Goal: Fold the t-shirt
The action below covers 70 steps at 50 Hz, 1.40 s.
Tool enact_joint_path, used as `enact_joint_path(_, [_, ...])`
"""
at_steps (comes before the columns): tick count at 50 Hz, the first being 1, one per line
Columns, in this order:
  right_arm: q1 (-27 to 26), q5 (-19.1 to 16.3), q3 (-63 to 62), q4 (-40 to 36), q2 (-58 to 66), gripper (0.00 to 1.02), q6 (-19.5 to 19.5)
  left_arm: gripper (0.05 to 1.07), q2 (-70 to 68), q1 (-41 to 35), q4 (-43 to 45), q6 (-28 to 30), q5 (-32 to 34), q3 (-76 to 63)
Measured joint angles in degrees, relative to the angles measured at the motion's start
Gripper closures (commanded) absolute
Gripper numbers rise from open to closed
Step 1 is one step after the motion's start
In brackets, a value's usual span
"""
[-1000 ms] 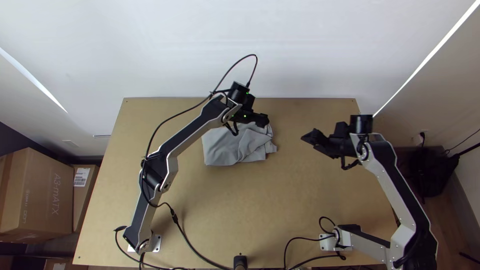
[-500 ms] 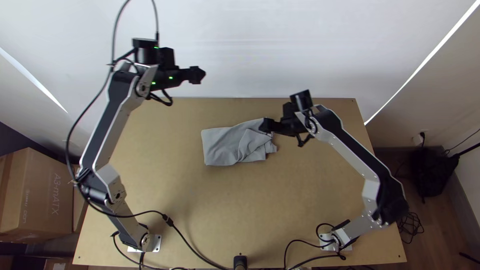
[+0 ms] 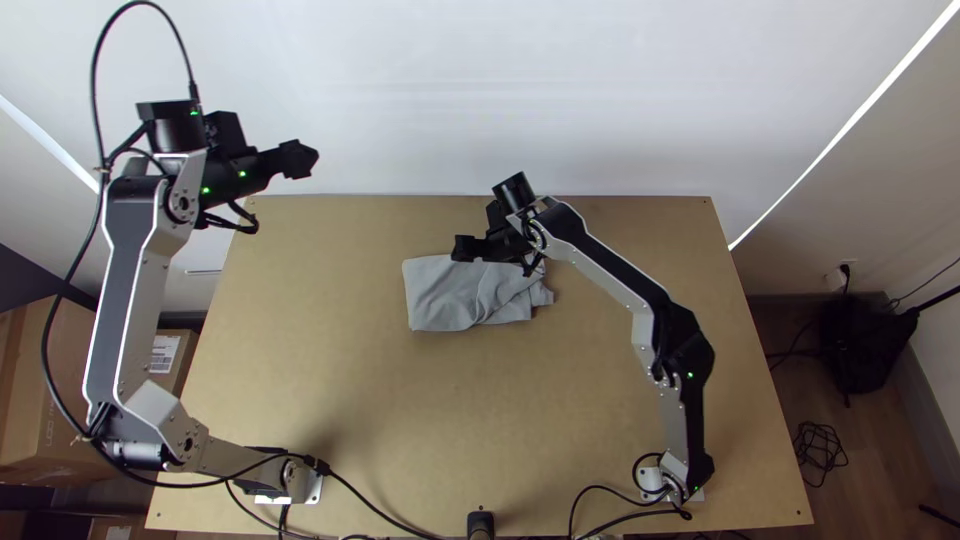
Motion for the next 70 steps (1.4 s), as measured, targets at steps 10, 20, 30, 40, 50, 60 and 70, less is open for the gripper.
enact_joint_path(10, [-0.02, 0.00, 1.36, -0.20, 4.81, 0.04, 0.22, 0.10, -2.89, 3.26, 0.04, 0.66, 0.00, -2.27])
enact_joint_path(20, [-0.92, -0.02, 1.36, -5.05, 5.79, 0.04, 0.20, 0.10, -2.99, 4.09, 1.03, 0.66, 0.00, -2.51])
enact_joint_path(30, [-3.72, 1.79, -1.27, -12.11, 4.42, 0.04, -0.09, 0.10, -2.99, 3.96, 1.92, 0.63, 0.00, -2.58])
enact_joint_path(40, [-5.57, 6.69, -12.72, -12.92, -4.87, 0.04, -0.50, 0.10, -2.97, 3.96, 3.17, 0.63, 0.00, -2.58])
enact_joint_path(50, [-6.43, 8.57, -23.12, -15.28, -15.41, 0.04, 0.04, 0.10, -2.99, 3.98, 3.41, 0.63, 0.00, -3.15])
enact_joint_path(60, [-10.34, 8.55, -27.45, -12.07, -20.24, 0.04, 0.31, 0.10, -2.99, 3.98, 3.39, 0.63, 0.00, -4.07])
enact_joint_path(70, [-19.47, -0.35, -24.70, -3.63, -17.49, 0.04, -0.11, 0.10, -3.02, 3.98, 3.39, 0.63, 0.00, -4.07])
